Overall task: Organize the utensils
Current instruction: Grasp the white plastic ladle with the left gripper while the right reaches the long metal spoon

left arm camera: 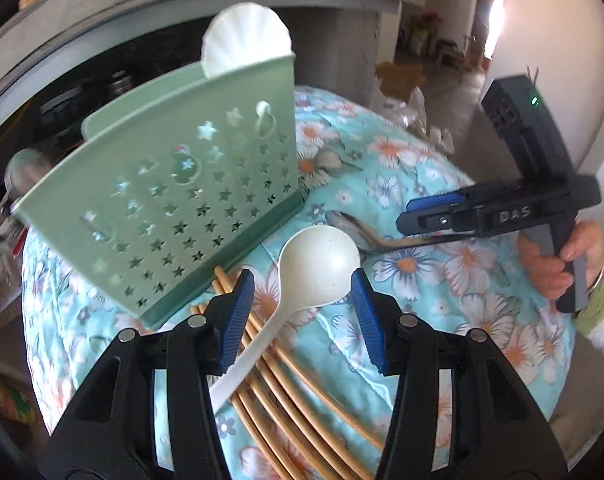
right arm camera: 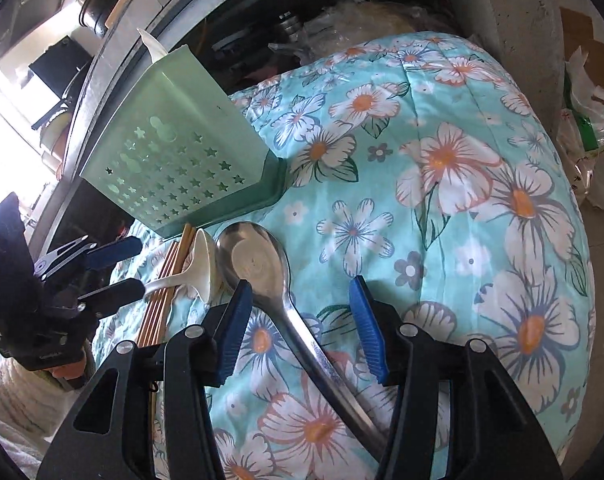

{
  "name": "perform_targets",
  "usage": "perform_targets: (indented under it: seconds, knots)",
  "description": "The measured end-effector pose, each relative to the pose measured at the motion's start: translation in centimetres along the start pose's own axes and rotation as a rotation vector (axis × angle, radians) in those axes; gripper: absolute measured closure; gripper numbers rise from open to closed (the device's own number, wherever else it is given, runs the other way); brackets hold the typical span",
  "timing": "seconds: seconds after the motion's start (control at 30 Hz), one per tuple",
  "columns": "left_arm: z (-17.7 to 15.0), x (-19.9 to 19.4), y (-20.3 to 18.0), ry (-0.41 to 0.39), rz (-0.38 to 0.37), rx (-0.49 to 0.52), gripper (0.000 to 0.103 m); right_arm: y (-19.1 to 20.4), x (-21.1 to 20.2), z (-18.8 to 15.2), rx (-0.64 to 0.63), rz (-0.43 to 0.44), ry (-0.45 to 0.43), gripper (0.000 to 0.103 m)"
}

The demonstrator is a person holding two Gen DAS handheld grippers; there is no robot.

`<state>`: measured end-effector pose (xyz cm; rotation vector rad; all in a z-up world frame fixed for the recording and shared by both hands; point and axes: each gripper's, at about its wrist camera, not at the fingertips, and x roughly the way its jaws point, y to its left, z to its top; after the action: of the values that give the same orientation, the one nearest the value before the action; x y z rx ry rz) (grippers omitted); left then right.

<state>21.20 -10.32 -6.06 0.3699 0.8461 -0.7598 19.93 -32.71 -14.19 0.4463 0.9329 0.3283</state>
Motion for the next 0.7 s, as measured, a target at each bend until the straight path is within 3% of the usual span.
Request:
perform_targets:
  seconds: [0.33,0.47,0.53,0.7]
  knots:
    - [2.2,4.9,-1.1,0.14,-0.012,0.199,0.055,-0.4,0.1,-0.1,-0.003,0.031,0.008,0.053]
    - [2.3,6.2,-0.8,0.19,-0.043,0.217,0.057,-0.6,0.0,-0.3,0.002,0.043,0.004,0.053]
    - [2.2,6.8,-0.7,0.214,-0.071,0.204,0.063,-0.7,0.0,-0.3,0.0,0.043,0.003,0.053]
    - [2.0,7.2,-0.9,0.218,-0.053,0.201,0.076,-0.2,0.0,-0.5,-0.022,0.02,0.006,0.053]
